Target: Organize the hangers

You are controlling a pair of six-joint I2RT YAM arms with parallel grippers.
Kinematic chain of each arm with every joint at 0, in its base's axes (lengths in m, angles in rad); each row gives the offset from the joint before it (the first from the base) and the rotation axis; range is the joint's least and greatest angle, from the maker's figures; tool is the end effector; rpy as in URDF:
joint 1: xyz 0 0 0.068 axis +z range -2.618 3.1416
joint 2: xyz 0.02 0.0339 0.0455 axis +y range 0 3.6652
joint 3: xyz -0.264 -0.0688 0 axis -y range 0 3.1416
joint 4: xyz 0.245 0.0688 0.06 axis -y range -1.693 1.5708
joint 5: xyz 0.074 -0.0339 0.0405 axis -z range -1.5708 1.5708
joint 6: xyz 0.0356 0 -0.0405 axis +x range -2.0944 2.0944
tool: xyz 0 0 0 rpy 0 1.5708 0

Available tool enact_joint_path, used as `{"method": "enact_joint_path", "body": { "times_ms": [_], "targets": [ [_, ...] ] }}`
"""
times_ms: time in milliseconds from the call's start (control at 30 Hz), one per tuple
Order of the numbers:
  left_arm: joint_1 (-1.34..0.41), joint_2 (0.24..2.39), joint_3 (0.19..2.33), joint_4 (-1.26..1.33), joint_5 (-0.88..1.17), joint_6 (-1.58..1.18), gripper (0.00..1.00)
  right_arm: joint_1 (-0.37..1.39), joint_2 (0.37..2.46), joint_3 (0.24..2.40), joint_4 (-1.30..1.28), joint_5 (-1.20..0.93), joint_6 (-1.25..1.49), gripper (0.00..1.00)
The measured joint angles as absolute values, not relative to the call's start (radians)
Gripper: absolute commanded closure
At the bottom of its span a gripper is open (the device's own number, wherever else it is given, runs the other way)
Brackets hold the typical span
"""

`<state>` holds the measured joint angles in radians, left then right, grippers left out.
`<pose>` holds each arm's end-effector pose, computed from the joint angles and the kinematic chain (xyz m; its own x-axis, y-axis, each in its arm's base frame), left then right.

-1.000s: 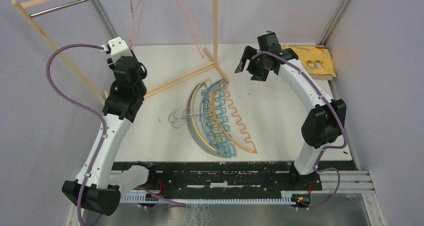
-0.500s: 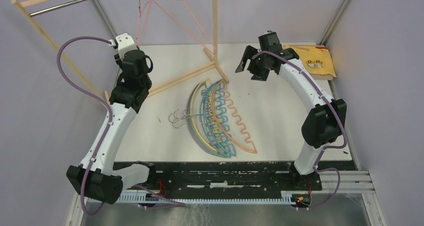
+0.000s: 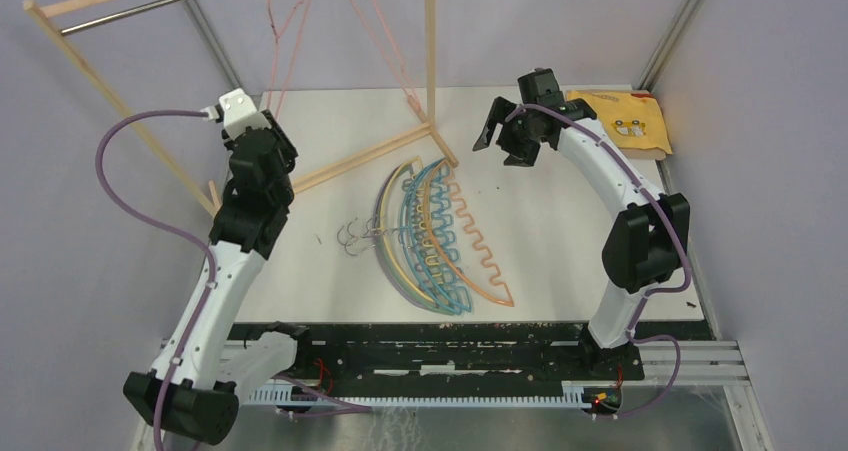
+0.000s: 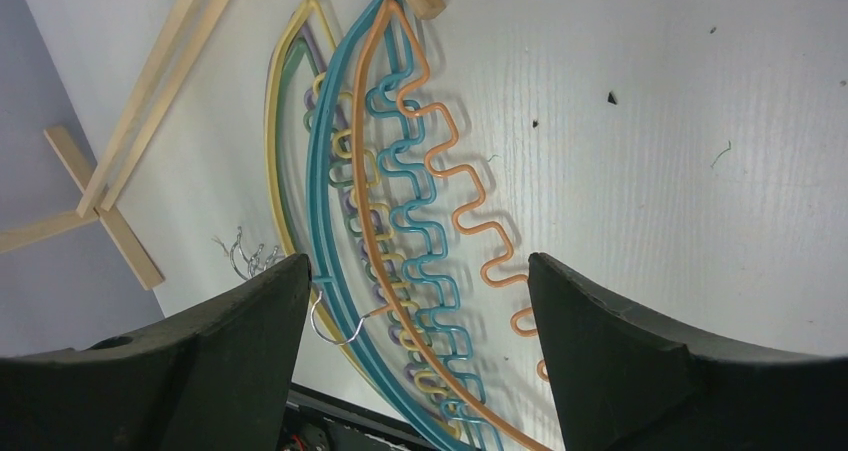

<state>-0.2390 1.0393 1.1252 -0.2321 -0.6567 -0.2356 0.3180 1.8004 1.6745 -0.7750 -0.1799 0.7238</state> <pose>0.2250 -0.0324 0.4070 -0.0444 -0.1795 -0.9828 -0.4213 0.8953 -0.1445 0.3764 0.1306 0.3139 -0.8315 0.4122 -0.3724 0.1835 0.8365 0.5163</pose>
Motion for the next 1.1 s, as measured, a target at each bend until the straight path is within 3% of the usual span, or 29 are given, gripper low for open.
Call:
{"method": "enact_joint_path", "body": {
  "times_ms": [233, 1100],
  "targets": [
    [-0.239, 0.889, 1.043, -0.175, -0.676, -0.234, 0.97, 0.318, 1.826, 1.671, -0.763, -0.191, 0.725, 0.13],
    [-0.236, 1.124, 1.119, -0.081, -0.697, -0.236, 0.97, 0.305, 1.867, 1.684, -0.756, -0.228, 0.736, 0.13]
  ]
}}
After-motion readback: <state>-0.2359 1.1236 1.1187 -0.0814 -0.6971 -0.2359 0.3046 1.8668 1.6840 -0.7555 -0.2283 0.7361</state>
